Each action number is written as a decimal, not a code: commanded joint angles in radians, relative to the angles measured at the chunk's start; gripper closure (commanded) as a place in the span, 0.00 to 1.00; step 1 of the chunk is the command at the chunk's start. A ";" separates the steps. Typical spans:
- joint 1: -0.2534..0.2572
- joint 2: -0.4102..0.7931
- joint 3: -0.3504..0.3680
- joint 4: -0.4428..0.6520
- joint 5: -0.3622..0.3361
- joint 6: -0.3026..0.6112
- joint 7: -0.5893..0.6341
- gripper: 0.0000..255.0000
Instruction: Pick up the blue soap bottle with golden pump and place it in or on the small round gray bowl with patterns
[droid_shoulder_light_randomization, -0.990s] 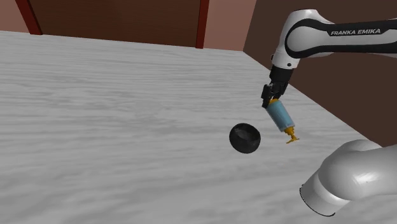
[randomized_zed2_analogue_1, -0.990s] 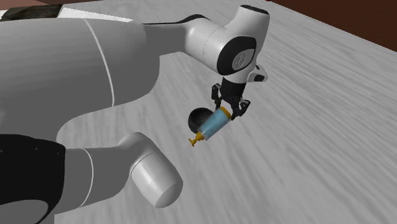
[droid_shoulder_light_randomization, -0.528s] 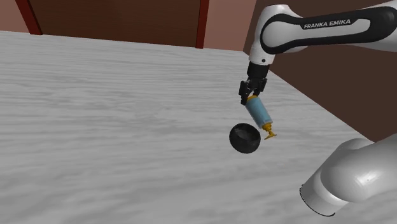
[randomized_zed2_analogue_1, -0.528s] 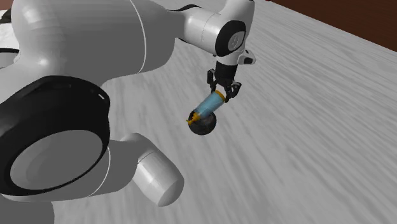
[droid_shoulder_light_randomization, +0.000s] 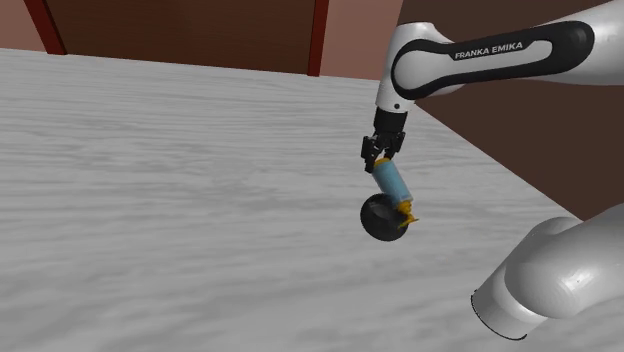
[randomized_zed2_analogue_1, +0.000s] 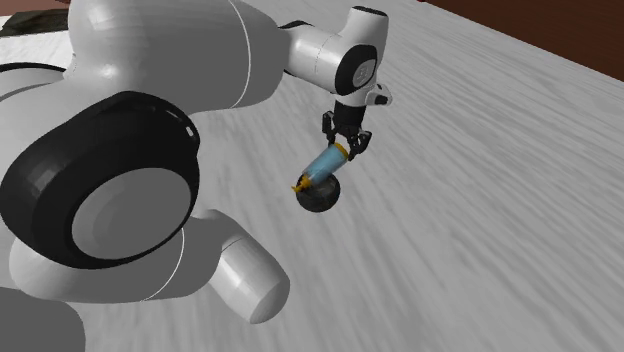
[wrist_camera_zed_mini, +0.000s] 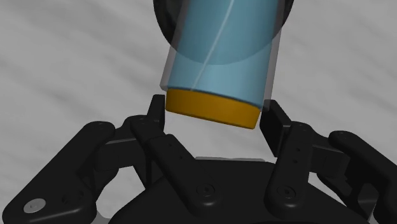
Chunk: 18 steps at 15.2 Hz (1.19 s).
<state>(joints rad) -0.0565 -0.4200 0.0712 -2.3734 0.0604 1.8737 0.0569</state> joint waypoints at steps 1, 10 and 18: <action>0.000 0.005 0.000 -0.023 0.000 0.029 -0.001 1.00; 0.001 0.032 0.003 -0.086 0.002 0.118 -0.003 1.00; 0.001 0.032 0.003 -0.087 0.002 0.119 -0.003 0.00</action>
<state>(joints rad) -0.0557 -0.3885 0.0742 -2.4596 0.0626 1.9928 0.0541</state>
